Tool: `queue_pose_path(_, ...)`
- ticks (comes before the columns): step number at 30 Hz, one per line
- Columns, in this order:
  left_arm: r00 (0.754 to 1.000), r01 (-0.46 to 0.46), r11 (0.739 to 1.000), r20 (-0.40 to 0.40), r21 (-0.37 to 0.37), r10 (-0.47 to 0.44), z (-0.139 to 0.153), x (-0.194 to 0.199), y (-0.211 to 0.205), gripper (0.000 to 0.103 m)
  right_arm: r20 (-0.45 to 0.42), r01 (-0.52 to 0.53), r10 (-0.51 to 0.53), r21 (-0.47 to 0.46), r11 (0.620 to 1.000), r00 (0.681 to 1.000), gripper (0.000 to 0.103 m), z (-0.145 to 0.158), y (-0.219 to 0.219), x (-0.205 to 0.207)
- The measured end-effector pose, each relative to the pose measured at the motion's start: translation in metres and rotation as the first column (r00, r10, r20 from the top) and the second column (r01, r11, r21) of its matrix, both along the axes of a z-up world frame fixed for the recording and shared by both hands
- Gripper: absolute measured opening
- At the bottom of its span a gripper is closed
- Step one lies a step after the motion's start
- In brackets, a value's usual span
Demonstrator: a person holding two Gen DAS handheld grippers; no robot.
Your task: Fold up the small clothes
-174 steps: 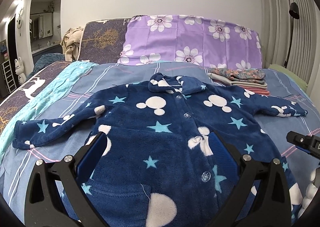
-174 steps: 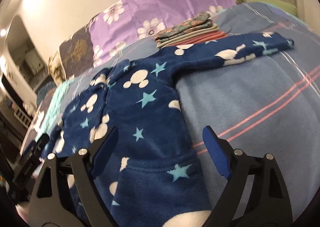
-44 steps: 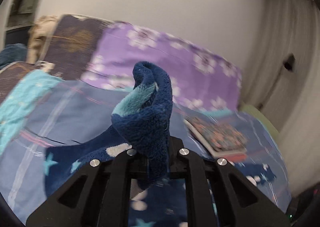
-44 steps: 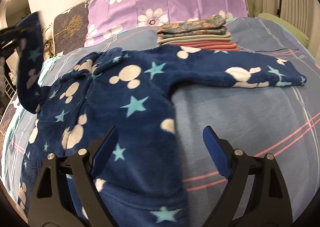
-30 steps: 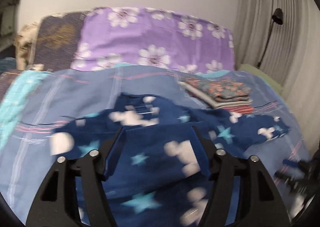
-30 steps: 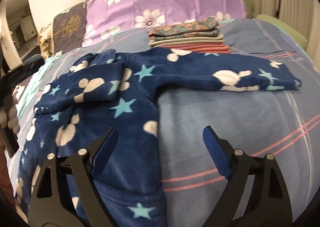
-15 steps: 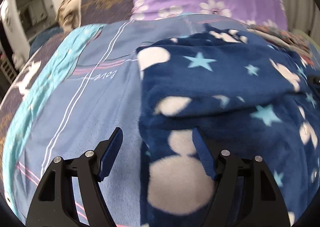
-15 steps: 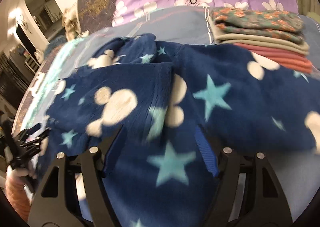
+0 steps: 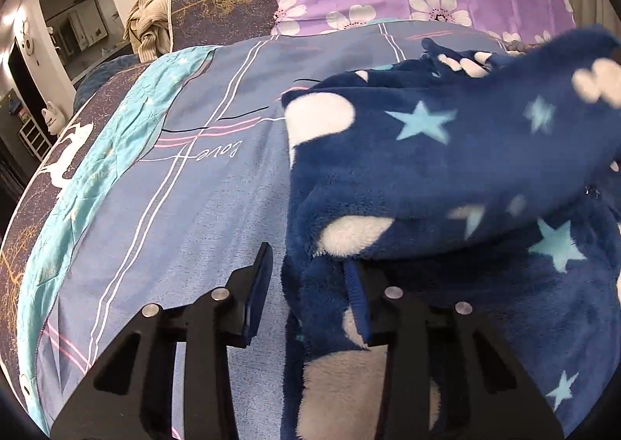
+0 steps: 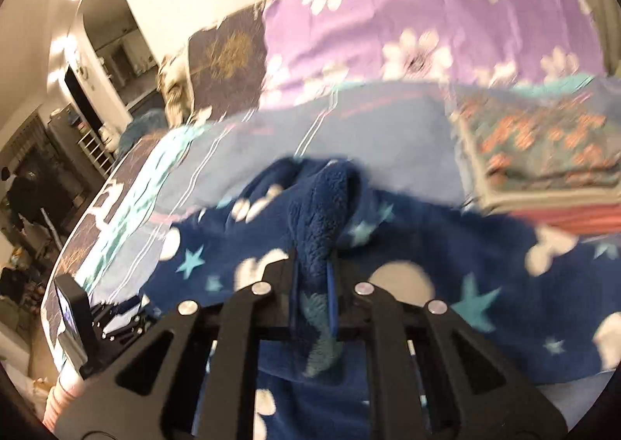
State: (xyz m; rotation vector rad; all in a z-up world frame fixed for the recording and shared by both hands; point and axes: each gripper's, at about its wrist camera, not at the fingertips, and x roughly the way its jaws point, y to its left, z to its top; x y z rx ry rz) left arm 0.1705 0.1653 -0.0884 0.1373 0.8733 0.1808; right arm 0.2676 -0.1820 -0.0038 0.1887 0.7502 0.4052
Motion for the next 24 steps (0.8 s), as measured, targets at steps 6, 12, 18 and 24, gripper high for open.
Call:
queue_pose_path(6,1.000,-0.006,0.999,0.000,-0.046,0.006,0.000,-0.001,0.008,0.041,-0.220,0.116,-0.138,-0.113,0.987,0.966,0.022,-0.064,-0.032,0.022)
queue_pose_path(12,0.999,0.033,0.997,0.016,-0.076,-0.032,0.016,-0.020,0.011,0.038,-0.227,0.039,-0.049,-0.045,0.998,0.973,0.037,-0.069,-0.042,-0.013)
queue_pose_path(18,0.986,0.117,0.967,0.145,-0.226,-0.086,0.065,-0.029,-0.003,0.019,-0.283,-0.057,0.045,-0.033,0.998,0.958,0.053,-0.082,-0.016,-0.017)
queue_pose_path(24,0.982,0.191,0.957,0.046,-0.219,-0.185,0.038,0.021,-0.055,0.020,-0.205,-0.002,-0.023,-0.124,0.992,0.979,0.018,-0.077,0.005,-0.024)
